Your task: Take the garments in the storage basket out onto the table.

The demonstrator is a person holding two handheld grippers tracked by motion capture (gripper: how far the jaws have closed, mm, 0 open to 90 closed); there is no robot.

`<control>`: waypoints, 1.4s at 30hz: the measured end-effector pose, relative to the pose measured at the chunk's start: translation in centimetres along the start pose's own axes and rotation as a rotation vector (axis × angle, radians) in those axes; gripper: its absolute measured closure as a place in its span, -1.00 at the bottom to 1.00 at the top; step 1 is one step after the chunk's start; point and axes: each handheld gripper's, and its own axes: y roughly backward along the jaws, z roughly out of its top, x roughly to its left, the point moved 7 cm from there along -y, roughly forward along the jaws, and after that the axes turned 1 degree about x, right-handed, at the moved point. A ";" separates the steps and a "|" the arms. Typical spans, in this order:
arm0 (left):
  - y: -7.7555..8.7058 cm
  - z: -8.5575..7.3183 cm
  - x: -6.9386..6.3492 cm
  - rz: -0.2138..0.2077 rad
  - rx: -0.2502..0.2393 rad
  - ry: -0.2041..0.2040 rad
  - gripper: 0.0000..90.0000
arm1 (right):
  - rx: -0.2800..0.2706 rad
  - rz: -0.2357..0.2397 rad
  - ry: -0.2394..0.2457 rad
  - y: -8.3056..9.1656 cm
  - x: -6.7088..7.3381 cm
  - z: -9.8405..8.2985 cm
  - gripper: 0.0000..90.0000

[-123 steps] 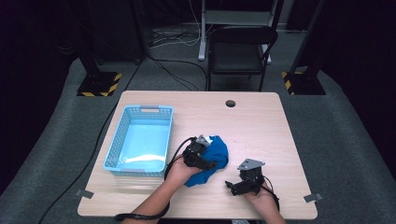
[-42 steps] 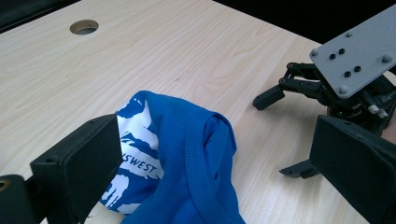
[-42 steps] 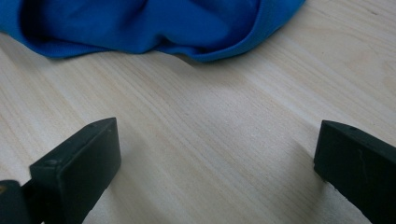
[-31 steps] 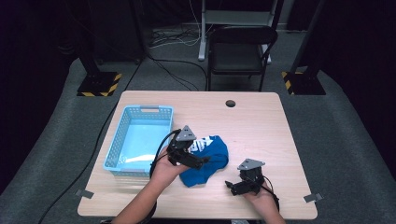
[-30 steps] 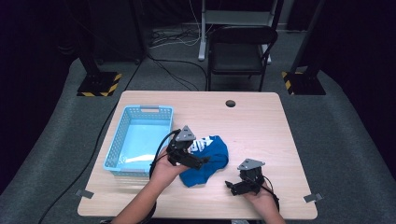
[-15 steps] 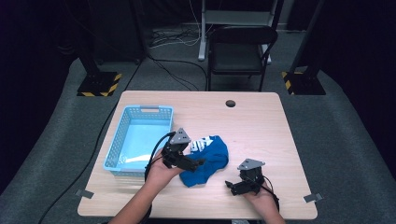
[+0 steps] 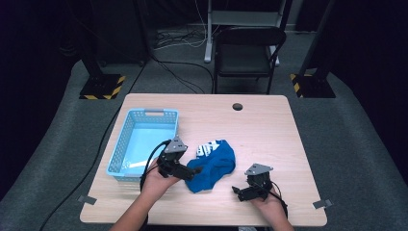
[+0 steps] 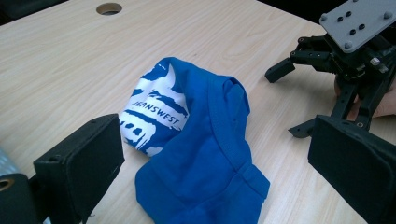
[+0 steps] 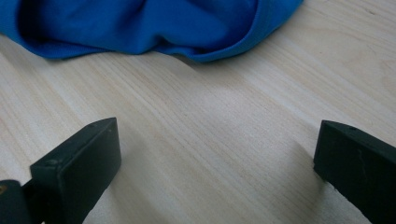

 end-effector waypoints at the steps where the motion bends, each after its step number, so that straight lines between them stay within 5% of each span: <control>1: 0.2 -0.1 0.1 0.004 0.002 0.000 -0.94 | 0.000 -0.001 0.000 0.0 0.0 0.0 -1.00; 29: 2.8 -1.3 2.7 0.038 -0.033 0.056 -0.93 | 0.000 -0.001 -0.002 0.0 0.0 0.0 -1.00; 42: 4.7 -1.7 5.4 0.081 -0.076 0.131 -0.93 | 0.000 0.000 -0.002 0.0 0.0 0.0 -1.00</control>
